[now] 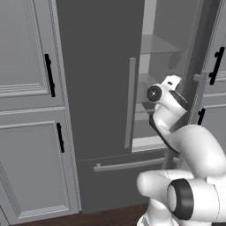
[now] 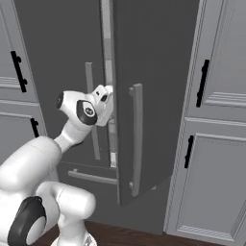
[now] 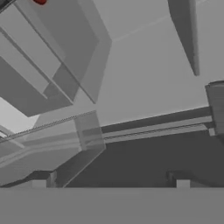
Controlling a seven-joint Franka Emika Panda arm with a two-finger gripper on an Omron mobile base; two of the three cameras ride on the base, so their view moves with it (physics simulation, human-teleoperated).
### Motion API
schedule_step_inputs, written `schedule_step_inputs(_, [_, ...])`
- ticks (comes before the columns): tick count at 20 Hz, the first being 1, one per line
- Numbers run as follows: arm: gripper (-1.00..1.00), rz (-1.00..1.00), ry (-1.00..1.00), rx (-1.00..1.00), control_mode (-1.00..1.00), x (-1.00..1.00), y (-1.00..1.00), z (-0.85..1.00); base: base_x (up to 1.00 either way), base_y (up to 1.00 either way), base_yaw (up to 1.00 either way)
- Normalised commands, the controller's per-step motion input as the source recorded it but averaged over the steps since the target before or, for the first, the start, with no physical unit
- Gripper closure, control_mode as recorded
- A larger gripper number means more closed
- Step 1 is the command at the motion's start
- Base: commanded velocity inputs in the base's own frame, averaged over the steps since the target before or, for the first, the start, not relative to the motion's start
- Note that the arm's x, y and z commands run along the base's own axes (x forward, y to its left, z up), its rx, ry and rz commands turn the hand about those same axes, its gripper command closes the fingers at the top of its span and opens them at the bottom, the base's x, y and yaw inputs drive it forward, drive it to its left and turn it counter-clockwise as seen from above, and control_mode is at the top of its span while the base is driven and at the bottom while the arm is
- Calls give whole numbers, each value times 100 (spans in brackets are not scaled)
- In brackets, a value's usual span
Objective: Take the strawberry from the fridge and place it on top of the pancake, located on the dining counter.
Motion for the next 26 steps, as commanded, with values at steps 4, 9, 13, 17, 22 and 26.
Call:
schedule_step_inputs(4, [-100,-22,2,1,-100,-38,-100,3,0,0,0])
schedule_step_inputs(9, [-100,-32,7,2,-100,-27,-95,1,0,0,0])
schedule_step_inputs(13, [-100,-32,4,4,-100,-32,-100,0,0,0,0])
schedule_step_inputs(17, [-100,-29,4,6,-100,-31,-100,0,0,0,0])
schedule_step_inputs(22, [-100,-27,7,7,-100,-20,-100,0,0,0,0])
schedule_step_inputs(26, [-100,-26,8,3,-100,-9,-100,0,0,0,0])
